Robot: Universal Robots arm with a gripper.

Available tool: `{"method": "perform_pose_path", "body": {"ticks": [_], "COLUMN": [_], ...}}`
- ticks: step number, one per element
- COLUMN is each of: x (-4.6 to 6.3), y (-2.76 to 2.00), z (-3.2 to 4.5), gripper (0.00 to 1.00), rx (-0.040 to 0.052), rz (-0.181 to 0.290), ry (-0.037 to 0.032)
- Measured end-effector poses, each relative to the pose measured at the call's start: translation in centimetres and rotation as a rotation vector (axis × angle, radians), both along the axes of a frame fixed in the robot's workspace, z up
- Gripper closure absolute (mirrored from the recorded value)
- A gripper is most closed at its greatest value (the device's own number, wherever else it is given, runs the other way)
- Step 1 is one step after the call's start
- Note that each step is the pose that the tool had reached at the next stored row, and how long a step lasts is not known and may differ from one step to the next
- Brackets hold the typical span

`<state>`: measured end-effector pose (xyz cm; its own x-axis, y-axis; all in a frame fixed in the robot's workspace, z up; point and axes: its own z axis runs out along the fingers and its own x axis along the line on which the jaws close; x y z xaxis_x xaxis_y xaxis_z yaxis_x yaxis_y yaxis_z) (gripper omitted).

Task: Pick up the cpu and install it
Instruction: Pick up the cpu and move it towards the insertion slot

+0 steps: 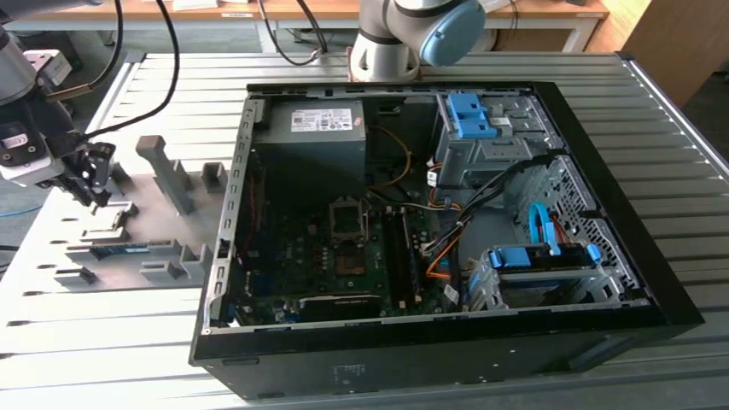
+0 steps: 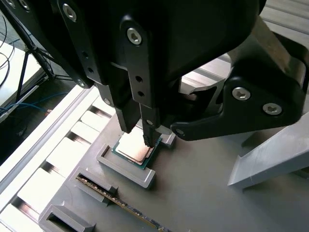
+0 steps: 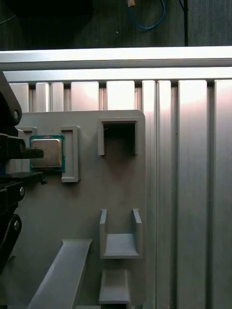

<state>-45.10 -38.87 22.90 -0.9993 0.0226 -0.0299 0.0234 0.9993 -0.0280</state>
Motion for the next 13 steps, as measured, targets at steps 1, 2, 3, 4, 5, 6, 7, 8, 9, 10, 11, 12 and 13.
{"method": "perform_pose_path", "body": {"ticks": [1, 2, 3, 4, 5, 6, 7, 8, 9, 10, 11, 12, 13], "x": [0.00, 0.00, 0.00, -0.01, -0.01, -0.01, -0.01, -0.01, -0.01, -0.01, -0.02, -0.02, -0.02], "y": [0.00, 0.00, 0.00, 0.00, 0.00, 0.00, 0.00, 0.00, 0.00, 0.00, 0.00, 0.00, 0.00], "z": [0.00, 0.00, 0.00, 0.00, 0.00, 0.00, 0.00, 0.00, 0.00, -0.01, 0.00, 0.00, 0.00], "gripper": [0.71, 0.65, 0.65, 0.59, 0.59, 0.53, 0.53, 0.53, 0.53, 0.53, 0.53, 0.53, 0.53], "rx": [0.0000, 0.0000, 0.0000, 0.0000, 0.0000, 0.0000, 0.0000, 0.0000, 0.0000, 0.0000, 0.0000, 0.0000, 0.0000], "rz": [0.000, 0.000, 0.000, 0.000, 0.000, 0.000, 0.000, 0.000, 0.000, 0.000, 0.000, 0.000, 0.000], "ry": [-0.0001, -0.0001, 0.0000, 0.0000, -0.0001, 0.0000, 0.0000, 0.0000, 0.0000, 0.0000, 0.0000, 0.0000, 0.0000]}}
